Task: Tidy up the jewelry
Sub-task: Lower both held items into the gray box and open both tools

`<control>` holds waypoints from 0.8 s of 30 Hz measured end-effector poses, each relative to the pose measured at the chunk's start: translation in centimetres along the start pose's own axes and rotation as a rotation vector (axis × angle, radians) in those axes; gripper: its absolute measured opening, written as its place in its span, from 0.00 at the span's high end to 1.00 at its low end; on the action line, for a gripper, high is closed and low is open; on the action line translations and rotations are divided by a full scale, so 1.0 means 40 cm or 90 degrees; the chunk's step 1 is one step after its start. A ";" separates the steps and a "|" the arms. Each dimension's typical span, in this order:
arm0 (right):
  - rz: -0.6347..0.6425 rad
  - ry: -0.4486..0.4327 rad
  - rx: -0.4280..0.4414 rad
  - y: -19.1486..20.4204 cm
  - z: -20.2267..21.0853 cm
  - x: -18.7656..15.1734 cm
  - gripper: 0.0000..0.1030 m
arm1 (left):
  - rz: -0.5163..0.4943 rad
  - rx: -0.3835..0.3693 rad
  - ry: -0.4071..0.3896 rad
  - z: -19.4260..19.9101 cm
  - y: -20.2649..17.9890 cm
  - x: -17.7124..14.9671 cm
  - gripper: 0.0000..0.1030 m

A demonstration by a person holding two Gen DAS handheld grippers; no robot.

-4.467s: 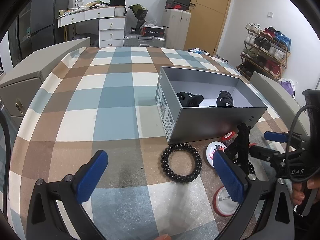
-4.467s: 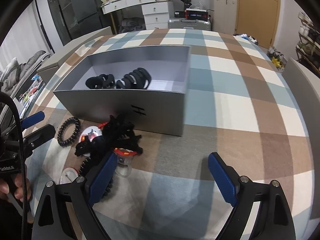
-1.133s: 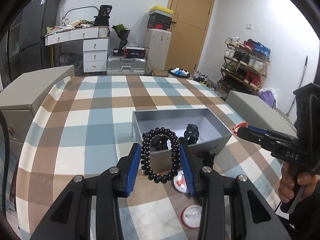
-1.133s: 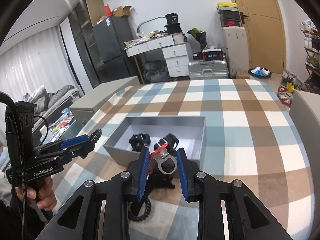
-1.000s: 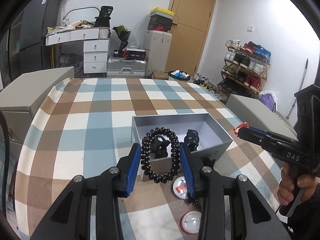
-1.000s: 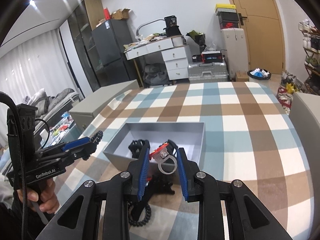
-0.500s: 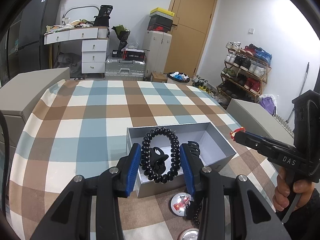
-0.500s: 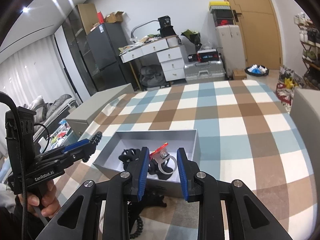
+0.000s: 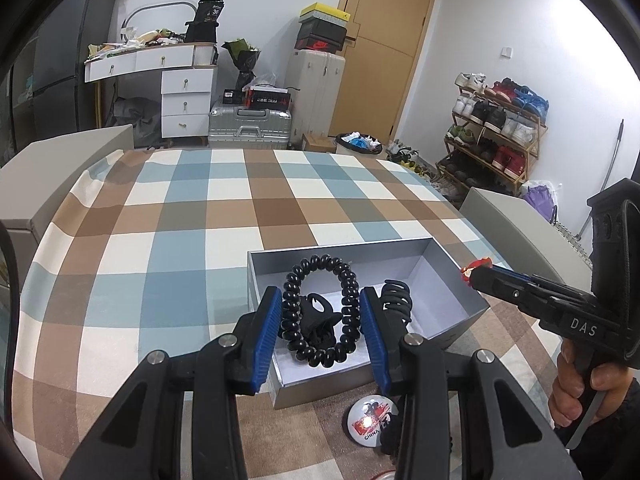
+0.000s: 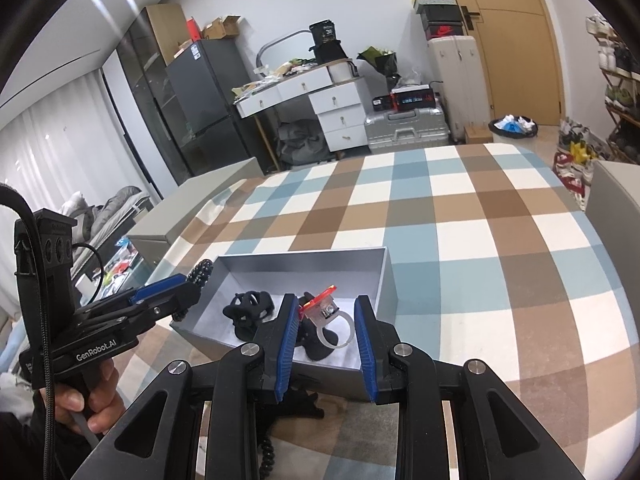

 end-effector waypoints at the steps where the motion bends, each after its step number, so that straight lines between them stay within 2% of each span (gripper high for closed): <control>1: 0.001 0.002 0.001 0.001 -0.002 -0.001 0.73 | 0.000 -0.001 0.001 -0.002 0.000 -0.001 0.67; 24: 0.012 0.018 -0.002 0.008 -0.024 -0.015 0.72 | -0.006 0.009 0.019 -0.040 0.005 -0.008 0.67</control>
Point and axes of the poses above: each gripper's, at about its wrist camera, not at the fingertips, and z roughly against the way its jaws point, y to its left, x to its top, the point moved 8 cm from there along -z, roughly the way its jaws point, and after that the axes turned 10 degrees about -x, right-handed, at the moved point
